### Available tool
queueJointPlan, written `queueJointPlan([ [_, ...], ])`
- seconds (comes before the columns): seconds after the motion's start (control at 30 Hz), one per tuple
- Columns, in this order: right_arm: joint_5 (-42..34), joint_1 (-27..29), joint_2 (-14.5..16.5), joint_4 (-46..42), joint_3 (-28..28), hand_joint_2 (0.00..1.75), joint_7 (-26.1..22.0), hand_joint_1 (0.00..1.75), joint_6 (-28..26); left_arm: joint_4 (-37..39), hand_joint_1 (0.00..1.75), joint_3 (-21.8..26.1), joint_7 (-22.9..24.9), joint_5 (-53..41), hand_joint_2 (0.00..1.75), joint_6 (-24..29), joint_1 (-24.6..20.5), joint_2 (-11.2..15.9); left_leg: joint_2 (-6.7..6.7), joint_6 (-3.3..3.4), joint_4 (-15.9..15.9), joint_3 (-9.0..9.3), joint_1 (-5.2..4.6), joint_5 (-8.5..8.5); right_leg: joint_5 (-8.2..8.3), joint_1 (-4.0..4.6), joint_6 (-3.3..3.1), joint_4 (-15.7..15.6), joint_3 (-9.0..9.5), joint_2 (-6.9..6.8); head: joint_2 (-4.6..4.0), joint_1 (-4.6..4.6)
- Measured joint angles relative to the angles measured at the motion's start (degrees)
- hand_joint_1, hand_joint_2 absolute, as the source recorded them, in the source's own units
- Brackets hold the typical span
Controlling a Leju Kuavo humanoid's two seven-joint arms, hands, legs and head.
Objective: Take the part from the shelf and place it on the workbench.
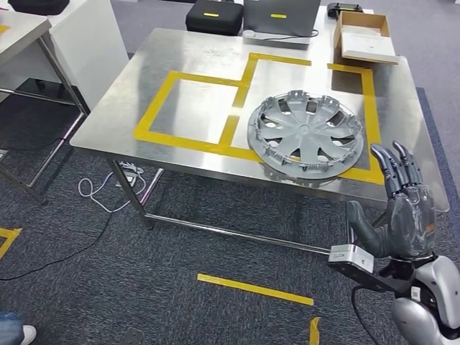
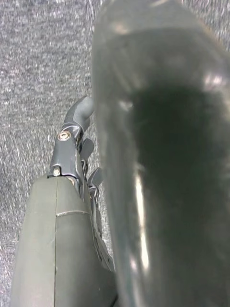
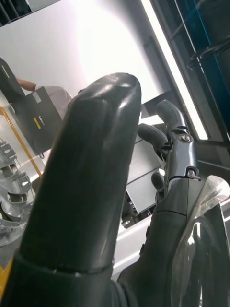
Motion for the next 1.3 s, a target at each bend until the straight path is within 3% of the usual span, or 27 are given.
queueJointPlan([
  [0.1,-0.1,0.7,0.0,-0.1,-0.4,0.00,0.1,0.00,-0.1,0.1,0.00,0.2,-0.2,0.0,0.00,0.0,0.2,-0.1,0.29,1.39,-0.3,-1.10,0.14,1.14,-0.86,-0.20,0.81,0.6,-0.81,0.19,0.00,0.01],
  [0.27,-0.2,1.0,0.0,-0.1,-0.6,0.00,0.1,0.00,-0.2,0.1,0.00,0.3,-0.2,0.1,0.00,0.0,0.2,-0.2,0.37,1.75,-0.4,-1.46,0.18,1.52,-2.38,-0.26,0.95,1.4,-1.41,0.28,0.00,0.09],
  [0.3,-0.3,1.1,0.0,-0.1,-0.7,0.00,0.2,0.00,-0.2,0.1,0.00,0.4,-0.2,0.1,0.00,0.0,0.2,-0.1,0.38,1.91,-0.4,-1.65,0.18,1.66,-3.26,-0.25,0.98,2.1,-1.75,0.29,0.00,0.13],
  [0.33,-0.4,1.4,0.0,-0.2,-0.9,0.00,0.3,0.00,-0.3,0.1,0.00,0.5,-0.2,0.2,0.00,0.0,0.2,-0.1,0.40,2.13,-0.4,-2.44,0.09,2.26,-5.88,-0.25,1.10,5.8,-2.84,0.33,0.00,0.15],
  [0.37,-0.6,2.1,0.0,-0.3,-1.3,0.00,0.5,0.00,-0.5,0.1,0.00,0.6,-0.2,0.3,0.00,0.1,0.3,-0.1,0.42,2.31,-0.3,-3.81,-0.04,3.29,-7.46,-0.24,1.19,9.5,-3.19,0.36,0.00,0.19],
  [0.4,-0.9,2.9,0.0,-0.4,-1.8,0.00,0.8,0.00,-0.5,0.1,0.00,0.7,-0.3,0.4,0.00,0.1,0.4,-0.1,0.43,2.30,-0.3,-5.41,-0.17,4.57,-7.77,-0.24,1.17,10.6,-1.54,0.39,0.00,0.20],
  [0.43,-1.3,3.7,0.0,-0.6,-2.4,0.00,1.3,0.00,-0.5,0.1,0.00,0.8,-0.3,0.5,0.00,0.1,0.5,-0.2,0.43,2.16,-0.1,-7.01,-0.35,5.90,-8.09,-0.20,1.10,9.9,1.30,0.41,0.00,0.20],
  [0.47,-1.6,4.2,0.0,-0.8,-3.0,0.00,1.7,0.00,-0.4,0.1,0.00,0.8,-0.4,0.6,0.00,0.1,0.6,-0.3,0.40,1.88,0.1,-8.08,-0.49,6.88,-6.89,-0.15,0.86,5.2,5.53,0.41,0.00,0.22],
  [0.5,-1.8,4.5,0.0,-1.0,-3.4,0.00,2.0,0.00,-0.3,0.1,0.00,0.9,-0.4,0.6,0.00,0.1,0.7,-0.3,0.40,1.58,0.2,-8.64,-0.58,7.60,-6.77,-0.08,0.58,0.4,8.84,0.43,0.00,0.22],
  [0.53,-2.0,4.8,0.0,-1.2,-3.8,0.00,2.2,0.00,-0.2,0.1,0.00,0.9,-0.4,0.6,0.00,0.1,0.7,-0.3,0.40,1.30,0.3,-8.88,-0.63,8.14,-7.43,0.03,0.30,-2.0,10.27,0.46,0.00,0.23],
  [0.57,-2.1,5.2,0.0,-1.3,-4.1,0.00,2.4,0.00,-0.2,0.2,0.00,1.0,-0.4,0.7,0.00,0.1,0.7,-0.3,0.41,0.97,0.4,-9.07,-0.63,8.71,-7.64,0.12,-0.07,-3.0,10.51,0.48,0.00,0.22],
  [0.63,-2.4,6.0,0.1,-1.4,-4.6,0.00,2.8,0.00,0.0,0.3,0.00,1.1,-0.5,0.8,0.00,0.2,0.9,-0.3,0.33,0.23,0.7,-9.49,-0.43,8.34,-6.88,0.04,-0.97,-2.9,9.50,0.32,0.00,0.20],
  [0.7,-2.6,6.8,0.2,-1.5,-5.0,0.00,3.1,0.00,0.1,0.4,0.00,1.2,-0.5,0.9,0.00,0.2,1.1,-0.2,0.22,-0.50,4.2,-10.35,-0.24,3.75,-5.57,-0.12,-1.82,-3.0,8.25,0.10,0.00,-0.05],
  [0.77,-3.2,7.5,0.2,-1.6,-5.4,0.00,3.6,0.00,0.6,0.5,0.00,1.3,-0.5,1.1,0.00,0.3,1.2,-0.3,0.21,-1.03,11.5,-11.38,-0.08,-2.27,-4.23,-0.05,-2.14,-2.9,6.90,0.00,0.00,-0.28],
  [0.8,-3.6,7.9,0.2,-1.6,-5.5,0.00,3.9,0.00,0.9,0.5,0.00,1.4,-0.6,1.1,0.00,0.4,1.2,-0.4,0.22,-1.19,14.8,-11.55,-0.02,-3.65,-3.63,-0.02,-2.13,-2.8,6.15,-0.04,0.00,-0.30],
  [0.83,-4.1,8.3,0.3,-1.6,-5.7,0.00,4.1,0.00,1.2,0.5,0.00,1.5,-0.8,1.2,0.00,0.5,1.1,-0.4,0.22,-1.25,16.8,-11.16,0.03,-3.52,-3.02,0.00,-2.07,-2.6,5.33,-0.05,0.00,-0.30],
  [0.87,-4.5,8.7,0.3,-1.6,-5.8,0.00,4.2,0.00,1.4,0.5,0.00,1.6,-1.0,1.2,0.00,0.6,1.1,-0.4,0.22,-1.23,16.8,-10.03,0.05,-2.24,-2.50,0.00,-1.97,-2.4,4.52,-0.04,0.00,-0.31],
  [0.9,-4.9,9.1,0.4,-1.6,-6.1,0.00,4.3,0.00,1.5,0.5,0.00,1.7,-1.4,1.2,0.00,0.7,1.1,-0.3,0.21,-1.10,14.7,-8.02,0.06,-0.52,-2.06,0.01,-1.83,-2.2,3.61,-0.03,0.00,-0.33],
  [0.97,-5.5,9.7,0.5,-1.7,-6.7,0.00,4.4,0.00,1.6,0.5,0.00,2.0,-1.8,1.2,0.00,0.7,1.1,-0.3,0.18,-0.59,6.5,-2.20,0.00,1.04,-1.32,0.08,-1.45,-1.6,2.29,-0.05,0.00,-0.31],
  [1.03,-5.8,10.2,0.6,-2.0,-7.1,0.00,4.4,0.00,1.5,0.5,0.00,2.2,-1.9,1.3,0.00,0.8,1.1,-0.2,0.15,0.07,0.1,1.65,-0.17,0.08,-0.66,0.22,-0.89,-1.1,1.44,-0.12,0.00,-0.27],
  [1.13,-6.4,10.8,0.7,-2.3,-7.5,0.00,4.3,0.00,1.5,0.5,0.00,2.3,-2.0,1.4,0.00,0.8,1.2,-0.3,0.26,1.23,-1.6,1.61,-0.24,-0.02,-0.02,0.16,0.12,-0.8,0.56,-0.09,0.00,-0.25],
  [1.17,-6.6,11.0,0.7,-2.4,-7.7,0.00,4.2,0.00,1.5,0.5,0.00,2.3,-2.0,1.4,0.00,0.9,1.2,-0.3,0.34,1.72,-1.7,1.34,-0.18,0.39,-0.87,0.09,0.39,0.2,-0.06,0.03,0.00,-0.15],
  [1.2,-6.9,11.2,0.8,-2.4,-7.9,0.00,4.1,0.00,1.5,0.5,0.00,2.4,-2.1,1.4,0.00,0.9,1.2,-0.3,0.43,2.13,-1.9,1.00,-0.12,0.83,-2.48,0.02,0.61,2.4,-1.11,0.17,0.00,-0.05],
  [1.3,-8.4,11.5,1.2,-2.4,-8.2,0.00,3.7,0.00,1.5,0.5,0.00,2.5,-2.1,1.5,0.00,0.9,1.2,-0.2,0.61,2.65,-1.8,-0.51,-0.36,1.99,-8.65,-0.09,1.03,13.2,-5.36,0.37,0.00,0.19],
])
